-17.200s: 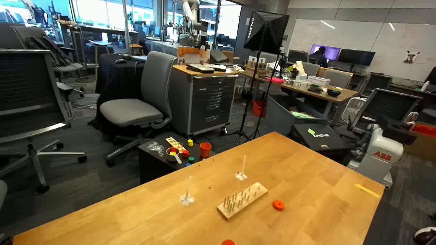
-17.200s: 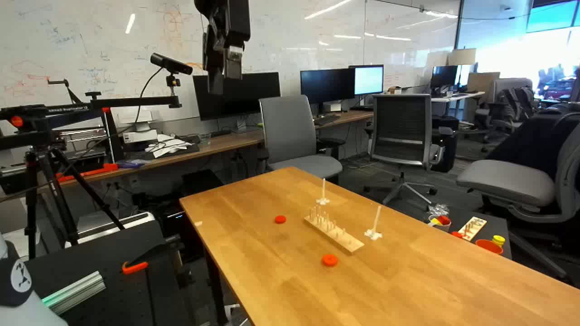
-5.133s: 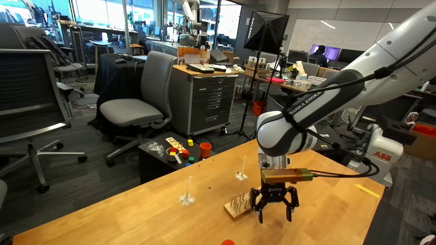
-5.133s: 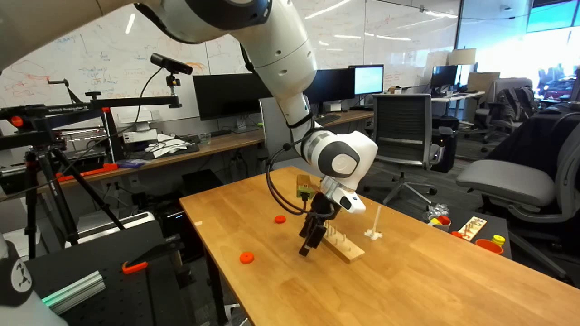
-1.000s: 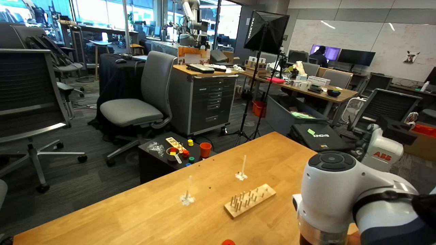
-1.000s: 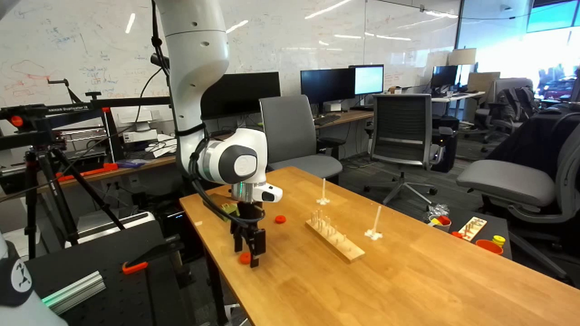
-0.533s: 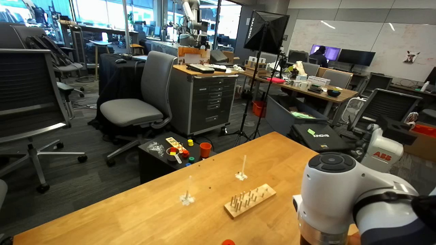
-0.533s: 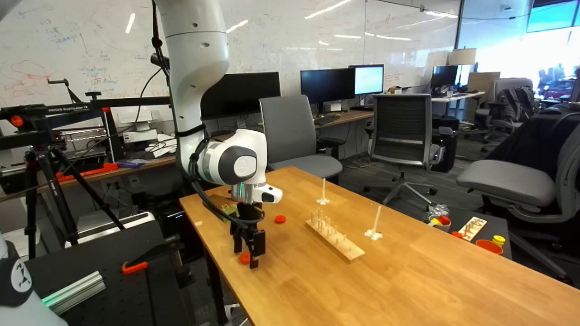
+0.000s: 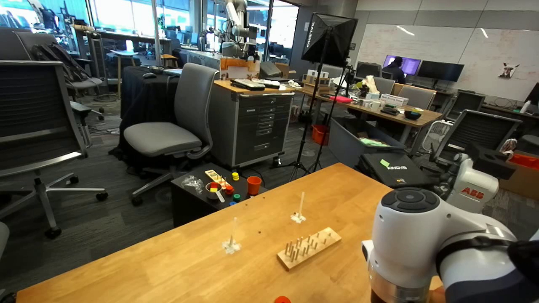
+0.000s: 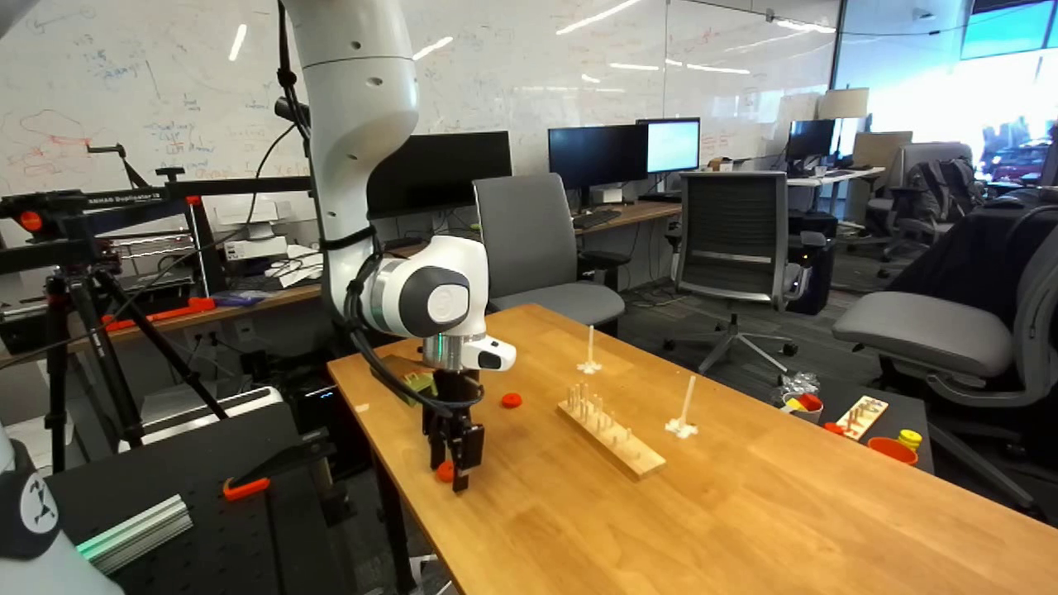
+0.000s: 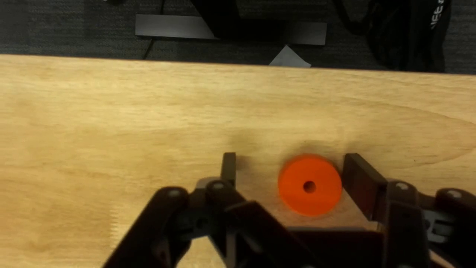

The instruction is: Put an orange disc on the wooden rack

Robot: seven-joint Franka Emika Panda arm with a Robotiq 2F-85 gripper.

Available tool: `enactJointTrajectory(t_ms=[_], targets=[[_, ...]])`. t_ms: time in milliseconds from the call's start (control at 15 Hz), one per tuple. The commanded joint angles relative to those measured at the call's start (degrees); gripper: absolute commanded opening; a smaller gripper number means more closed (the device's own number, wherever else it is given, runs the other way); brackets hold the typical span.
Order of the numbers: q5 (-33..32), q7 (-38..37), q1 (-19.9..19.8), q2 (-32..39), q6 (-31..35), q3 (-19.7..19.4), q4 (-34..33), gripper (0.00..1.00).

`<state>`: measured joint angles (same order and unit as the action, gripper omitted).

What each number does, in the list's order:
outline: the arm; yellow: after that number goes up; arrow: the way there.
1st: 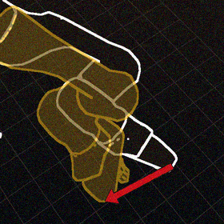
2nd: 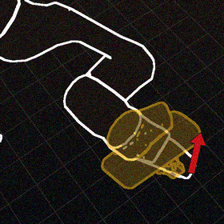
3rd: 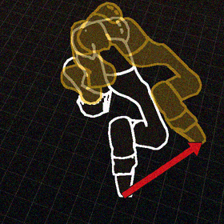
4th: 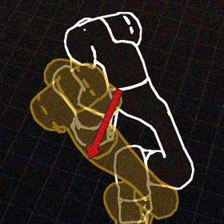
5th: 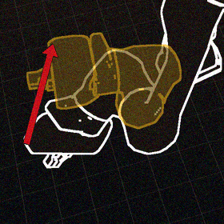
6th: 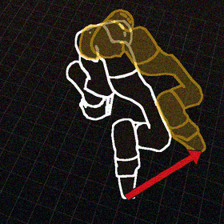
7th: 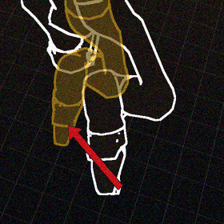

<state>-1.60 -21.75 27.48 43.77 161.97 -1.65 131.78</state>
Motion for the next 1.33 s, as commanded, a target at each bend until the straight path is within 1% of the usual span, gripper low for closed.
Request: enactJointTrajectory(t_ms=[0,133,200,267,333,400,467,533,600,667,733,933,1267], targets=[[0.12,0.07,0.05,-0.04,1.07,-0.24,0.02,0.42],[0.13,0.03,0.09,-0.07,1.21,-0.26,-0.05,0.27],[0.23,0.1,-0.06,-0.16,1.17,-0.1,-0.03,0.71],[0.19,0.04,-0.05,-0.49,1.21,-0.19,0.15,0.69],[0.2,0.02,-0.05,-0.42,1.21,-0.27,0.11,0.73],[0.16,-0.07,0.06,-0.31,1.27,-0.47,0.09,0.79],[0.09,-0.07,0.14,-0.24,1.23,-0.61,0.04,0.77],[-0.03,-0.24,0.45,-0.16,1.2,-0.88,-0.01,0.45],[-0.03,-0.24,0.46,-0.15,1.17,-0.91,-0.05,0.49],[-0.03,-0.23,0.44,-0.12,1.17,-0.95,-0.1,0.49],[0.02,-0.21,0.39,-0.17,1.21,-0.9,-0.1,0.43],[-0.04,-0.24,0.56,-0.4,1.31,-0.85,-0.2,0.18],[0.1,-0.13,0.22,-0.46,1.17,-0.88,-0.29,0.17]])
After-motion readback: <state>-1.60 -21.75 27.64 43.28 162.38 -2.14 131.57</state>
